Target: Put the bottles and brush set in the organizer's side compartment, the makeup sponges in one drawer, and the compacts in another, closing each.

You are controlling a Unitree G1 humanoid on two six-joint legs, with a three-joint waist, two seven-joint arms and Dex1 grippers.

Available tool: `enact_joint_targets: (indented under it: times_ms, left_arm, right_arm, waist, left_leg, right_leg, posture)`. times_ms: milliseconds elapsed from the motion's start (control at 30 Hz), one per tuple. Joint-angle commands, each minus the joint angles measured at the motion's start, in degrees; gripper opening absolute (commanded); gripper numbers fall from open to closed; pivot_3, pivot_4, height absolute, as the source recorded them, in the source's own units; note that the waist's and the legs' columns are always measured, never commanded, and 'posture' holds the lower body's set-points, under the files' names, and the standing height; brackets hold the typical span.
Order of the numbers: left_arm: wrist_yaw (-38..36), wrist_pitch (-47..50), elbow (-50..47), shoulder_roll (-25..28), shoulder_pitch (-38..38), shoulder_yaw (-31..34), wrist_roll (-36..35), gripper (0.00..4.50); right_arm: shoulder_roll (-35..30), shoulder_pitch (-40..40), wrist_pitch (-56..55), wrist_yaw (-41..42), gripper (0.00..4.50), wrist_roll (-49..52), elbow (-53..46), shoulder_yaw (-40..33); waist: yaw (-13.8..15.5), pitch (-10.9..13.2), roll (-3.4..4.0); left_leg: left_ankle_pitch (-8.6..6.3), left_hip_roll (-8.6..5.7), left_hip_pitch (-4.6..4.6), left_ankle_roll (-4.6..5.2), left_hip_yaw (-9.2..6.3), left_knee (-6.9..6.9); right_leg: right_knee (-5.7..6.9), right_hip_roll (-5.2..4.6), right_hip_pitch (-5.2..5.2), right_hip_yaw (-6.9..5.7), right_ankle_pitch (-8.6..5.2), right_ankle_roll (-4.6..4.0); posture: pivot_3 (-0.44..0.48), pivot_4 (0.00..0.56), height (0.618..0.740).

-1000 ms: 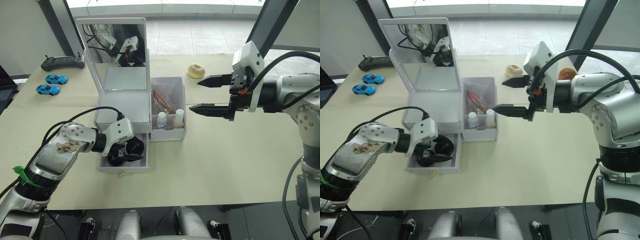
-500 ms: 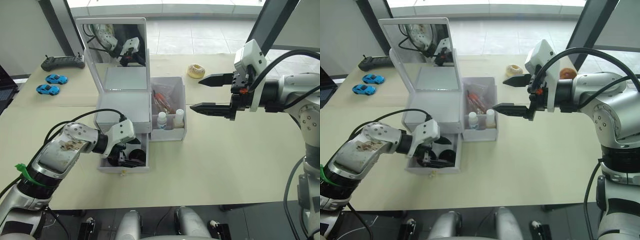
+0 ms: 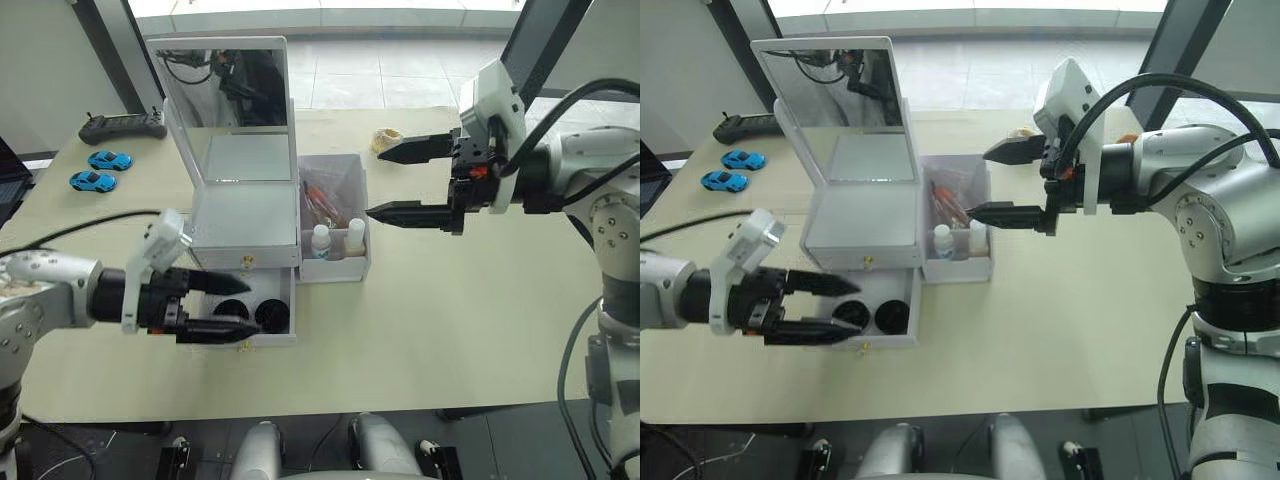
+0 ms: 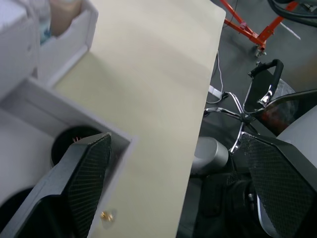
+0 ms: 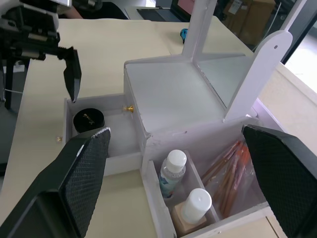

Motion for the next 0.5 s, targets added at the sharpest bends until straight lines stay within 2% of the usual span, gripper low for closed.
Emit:
enact_joint_targets:
  times_ms: [33, 133, 233, 400, 500]
  left_arm:
    - [0.5, -0.6, -5.8, -1.6, 13.5, 7.7, -1.6, 3.56]
    - [5.1, -6.1, -6.9, -7.6, 21.9, 9.7, 1.5, 2.61]
    - [7.2, -15.0, -7.8, -9.4, 29.8, 5.4, 10.5, 1.68]
    - [11.7, -25.1, -1.8, -12.1, 31.4, -0.2, 20.0, 0.04]
    - [13.6, -28.2, 1.4, -14.2, 28.7, -1.7, 21.4, 0.01]
  right_arm:
    - [1.1, -1.5, -3.3, 1.5, 4.50, -1.2, 1.5, 0.9]
    - [2.3, -2.2, -4.6, 2.1, 4.50, -1.9, 2.7, 1.6]
    - [3.5, -3.3, -6.3, 2.1, 4.50, -3.0, 4.2, 2.2]
    - [4.4, -3.9, -7.2, 2.8, 4.50, -4.0, 4.9, 2.9]
    - [4.6, -4.0, -7.3, 2.6, 4.50, -4.1, 4.8, 2.7]
  waist:
    - [-0.2, 0.0, 0.01]
    - [0.3, 0.0, -0.01]
    - [0.3, 0.0, -0.06]
    - [0.4, 0.0, -0.06]
    - [0.3, 0.0, -0.04]
  left_leg:
    - [0.00, 0.00, 0.03, 0.00, 0.07, -0.02]
    - [0.00, -0.01, 0.01, -0.01, 0.07, -0.04]
    - [-0.01, -0.05, 0.05, -0.01, 0.10, -0.03]
    - [-0.01, -0.07, 0.03, -0.02, 0.12, -0.04]
    - [-0.01, -0.07, 0.01, -0.01, 0.13, -0.04]
  right_leg:
    - [0.00, -0.03, 0.01, 0.05, 0.05, -0.09]
    - [-0.02, -0.11, -0.03, 0.01, 0.06, -0.15]
    - [-0.08, -0.19, 0.04, 0.00, 0.06, -0.18]
    - [-0.11, -0.22, 0.04, -0.02, 0.08, -0.24]
    - [-0.09, -0.22, 0.00, -0.01, 0.09, -0.25]
  posture:
    - [0.000, 0.150, 0.740]
    - [0.000, 0.150, 0.740]
    - [0.000, 0.150, 0.740]
    - [0.000, 0.150, 0.740]
    - [0.000, 0.150, 0.740]
